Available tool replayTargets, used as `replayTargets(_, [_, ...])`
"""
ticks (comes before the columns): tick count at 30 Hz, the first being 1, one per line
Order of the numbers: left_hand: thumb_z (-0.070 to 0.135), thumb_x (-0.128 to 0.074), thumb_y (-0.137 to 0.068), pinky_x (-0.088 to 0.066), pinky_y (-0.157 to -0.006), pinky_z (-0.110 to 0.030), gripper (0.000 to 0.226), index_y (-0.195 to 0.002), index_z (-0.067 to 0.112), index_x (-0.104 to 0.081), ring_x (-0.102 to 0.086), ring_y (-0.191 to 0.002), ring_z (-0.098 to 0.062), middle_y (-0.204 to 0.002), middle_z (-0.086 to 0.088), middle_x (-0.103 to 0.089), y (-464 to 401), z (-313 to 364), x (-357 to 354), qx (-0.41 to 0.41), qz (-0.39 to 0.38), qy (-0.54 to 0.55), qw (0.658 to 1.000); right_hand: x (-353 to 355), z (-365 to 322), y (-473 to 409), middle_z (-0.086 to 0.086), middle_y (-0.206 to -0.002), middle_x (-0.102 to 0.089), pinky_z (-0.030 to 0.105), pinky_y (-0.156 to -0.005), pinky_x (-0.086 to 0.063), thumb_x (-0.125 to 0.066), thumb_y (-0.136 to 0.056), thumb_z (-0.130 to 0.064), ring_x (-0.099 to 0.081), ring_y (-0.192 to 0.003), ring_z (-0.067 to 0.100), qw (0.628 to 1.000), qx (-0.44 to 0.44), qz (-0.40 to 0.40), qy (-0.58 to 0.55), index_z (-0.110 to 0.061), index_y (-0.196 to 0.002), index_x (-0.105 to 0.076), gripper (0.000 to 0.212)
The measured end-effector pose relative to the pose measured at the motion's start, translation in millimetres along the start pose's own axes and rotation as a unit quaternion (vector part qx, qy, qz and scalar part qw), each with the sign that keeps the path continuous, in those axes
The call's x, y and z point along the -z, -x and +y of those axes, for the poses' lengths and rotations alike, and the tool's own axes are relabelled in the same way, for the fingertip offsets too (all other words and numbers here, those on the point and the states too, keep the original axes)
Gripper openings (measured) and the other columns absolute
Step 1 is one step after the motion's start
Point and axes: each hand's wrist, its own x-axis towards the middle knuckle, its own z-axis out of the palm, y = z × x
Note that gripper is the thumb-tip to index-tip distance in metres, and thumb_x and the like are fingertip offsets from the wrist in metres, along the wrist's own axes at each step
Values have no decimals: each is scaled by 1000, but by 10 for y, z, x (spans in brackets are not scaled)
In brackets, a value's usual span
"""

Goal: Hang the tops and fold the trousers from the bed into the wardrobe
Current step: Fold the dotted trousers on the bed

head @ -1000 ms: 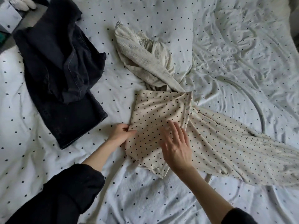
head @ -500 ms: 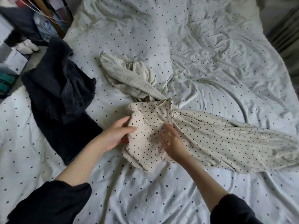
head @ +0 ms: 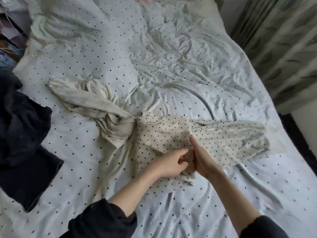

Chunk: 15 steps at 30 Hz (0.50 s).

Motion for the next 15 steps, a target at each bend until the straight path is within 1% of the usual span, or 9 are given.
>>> replayTargets(2, [16,-46,-97,-46,-62,-17,39,-135,23,-46,-53,-67,-6,-106,0,-61,-15,-218,7,20,87,52,995,52,29,-68,11,-72,-57,25,-49,-39,-55,-89,-49,-51,-60,21,997,15,50,62,-5,-81,-65,46])
replayTargets(4, [10,-50,-94,-40,-60,-7,24,-115,19,-58,-51,-66,-3,-97,1,-62,0,-540,98,45,231,76,969,72,43,-150,11,-80,-63,31,-56,-50,-65,-86,-31,-57,-66,19,992,26,92,84,-3,-89,-63,28])
replayTargets(5, [7,-52,-93,-38,-60,-7,20,-106,20,-58,-53,-70,-7,-90,4,-60,25,-704,169,62,300,84,948,66,26,-170,11,-82,-65,33,-60,-52,-67,-85,-23,-59,-69,20,991,30,102,83,-2,-91,-63,23])
replayTargets(6, [7,-55,-91,-39,-62,-12,17,-101,20,-57,-54,-73,-12,-85,5,-58,53,-851,233,81,352,87,928,56,4,-169,10,-81,-65,32,-61,-53,-67,-84,-17,-60,-68,20,991,35,107,75,-1,-91,-62,18])
replayTargets(7, [7,-58,-89,-39,-64,-18,15,-102,16,-57,-55,-75,-17,-83,3,-57,79,-964,287,98,382,92,914,53,3,-182,8,-79,-65,30,-58,-53,-65,-84,-14,-60,-66,19,991,38,113,67,-2,-90,-62,14])
replayTargets(9, [10,-62,-87,-38,-67,-23,28,-114,9,-54,-52,-79,-18,-91,-3,-55,121,-1065,324,133,380,112,909,48,3,-187,3,-73,-62,27,-54,-50,-62,-87,-17,-57,-62,15,989,35,124,73,-5,-86,-62,12])
replayTargets(11, [14,-63,-87,-38,-77,-24,41,-125,11,-46,-51,-88,-17,-98,-1,-50,142,-1093,273,156,333,158,917,76,-10,-239,2,-74,-60,29,-58,-49,-62,-87,-28,-54,-61,14,984,28,147,95,-11,-85,-62,18])
replayTargets(13, [17,-64,-87,-41,-84,-28,47,-129,13,-42,-53,-94,-18,-95,6,-51,139,-1134,191,159,305,194,919,119,-127,-376,7,-93,-67,33,-66,-52,-64,-85,-38,-61,-72,17,976,46,177,117,-10,-107,-63,35])
replayTargets(15, [16,-65,-87,-46,-88,-34,42,-124,14,-46,-58,-96,-23,-94,4,-55,126,-1187,128,152,330,211,907,110,-318,-550,12,-122,-60,39,-86,-51,-62,-86,-44,-60,-100,22,945,92,208,234,-10,-131,-49,58])
